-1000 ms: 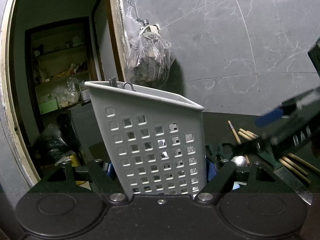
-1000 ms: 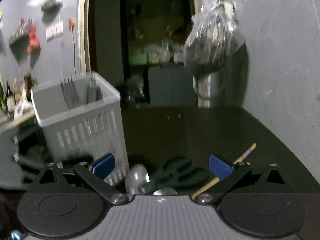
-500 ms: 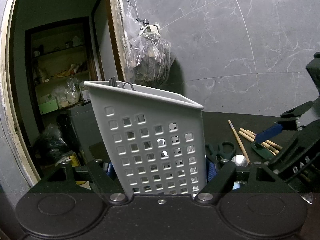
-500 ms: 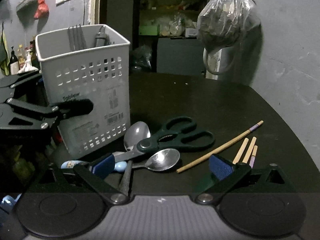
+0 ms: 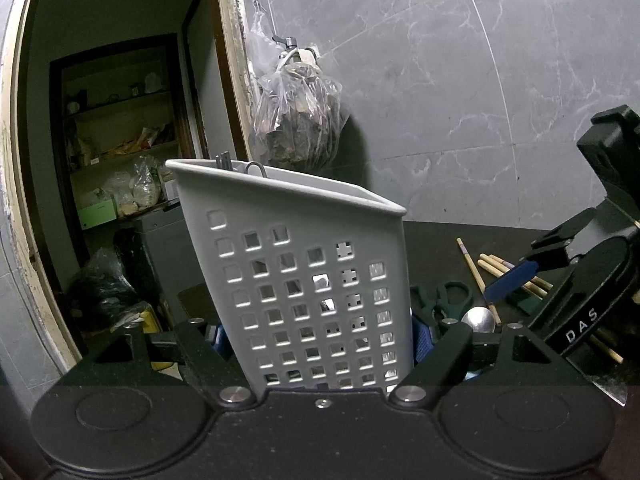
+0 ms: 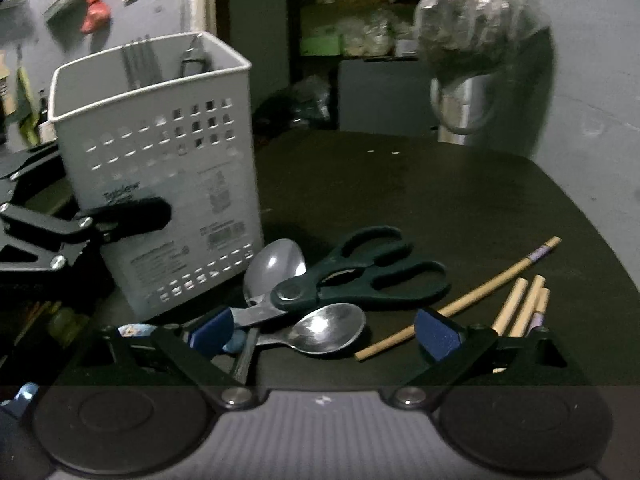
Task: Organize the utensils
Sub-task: 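Move the open right tool back over the utensil pile, then close the right tool on the light blue-handled spoon in the pile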
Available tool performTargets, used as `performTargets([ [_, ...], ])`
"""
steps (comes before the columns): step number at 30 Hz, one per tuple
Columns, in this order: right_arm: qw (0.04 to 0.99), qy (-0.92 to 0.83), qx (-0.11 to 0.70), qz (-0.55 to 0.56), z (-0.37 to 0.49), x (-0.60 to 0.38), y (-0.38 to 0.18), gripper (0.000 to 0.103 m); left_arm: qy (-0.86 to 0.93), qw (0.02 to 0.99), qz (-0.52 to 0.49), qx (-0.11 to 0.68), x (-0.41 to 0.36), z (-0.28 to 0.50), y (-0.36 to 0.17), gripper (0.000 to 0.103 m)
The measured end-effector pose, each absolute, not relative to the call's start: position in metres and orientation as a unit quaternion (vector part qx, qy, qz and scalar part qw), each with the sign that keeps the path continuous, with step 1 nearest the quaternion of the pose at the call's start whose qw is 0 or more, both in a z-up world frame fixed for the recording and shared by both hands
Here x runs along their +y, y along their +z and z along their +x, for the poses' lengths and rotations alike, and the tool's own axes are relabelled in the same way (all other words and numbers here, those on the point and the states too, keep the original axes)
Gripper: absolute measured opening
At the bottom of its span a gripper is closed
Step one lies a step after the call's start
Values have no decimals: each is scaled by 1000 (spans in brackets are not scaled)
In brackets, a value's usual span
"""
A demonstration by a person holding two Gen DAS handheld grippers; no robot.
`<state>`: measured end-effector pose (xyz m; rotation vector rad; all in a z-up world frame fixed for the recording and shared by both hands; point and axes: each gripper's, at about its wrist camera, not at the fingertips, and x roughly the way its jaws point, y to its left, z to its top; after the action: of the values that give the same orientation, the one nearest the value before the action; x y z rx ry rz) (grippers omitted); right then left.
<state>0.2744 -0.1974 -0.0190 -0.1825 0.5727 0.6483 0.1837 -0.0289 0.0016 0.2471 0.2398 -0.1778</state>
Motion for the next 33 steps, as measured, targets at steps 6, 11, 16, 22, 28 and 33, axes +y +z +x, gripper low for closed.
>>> performTargets([
  [6, 892, 341, 294, -54, 289, -205, -18, 79, -88, 981, 124, 121, -28, 185, 0, 81],
  [11, 893, 333, 302, -24, 296, -214, -19, 63, -88, 981, 125, 122, -27, 189, 1, 81],
  [16, 901, 312, 296, -54, 286, -210, -20, 58, -88, 981, 125, 123, -26, 189, 1, 81],
  [22, 906, 297, 295, -59, 279, -207, -20, 36, -87, 980, 125, 124, -26, 190, 1, 81],
  [28, 911, 282, 297, -51, 281, -209, -19, 20, -87, 980, 125, 125, -25, 190, 1, 81],
  [33, 914, 275, 296, -42, 280, -213, -16, 12, -87, 980, 125, 125, -25, 190, 1, 81],
])
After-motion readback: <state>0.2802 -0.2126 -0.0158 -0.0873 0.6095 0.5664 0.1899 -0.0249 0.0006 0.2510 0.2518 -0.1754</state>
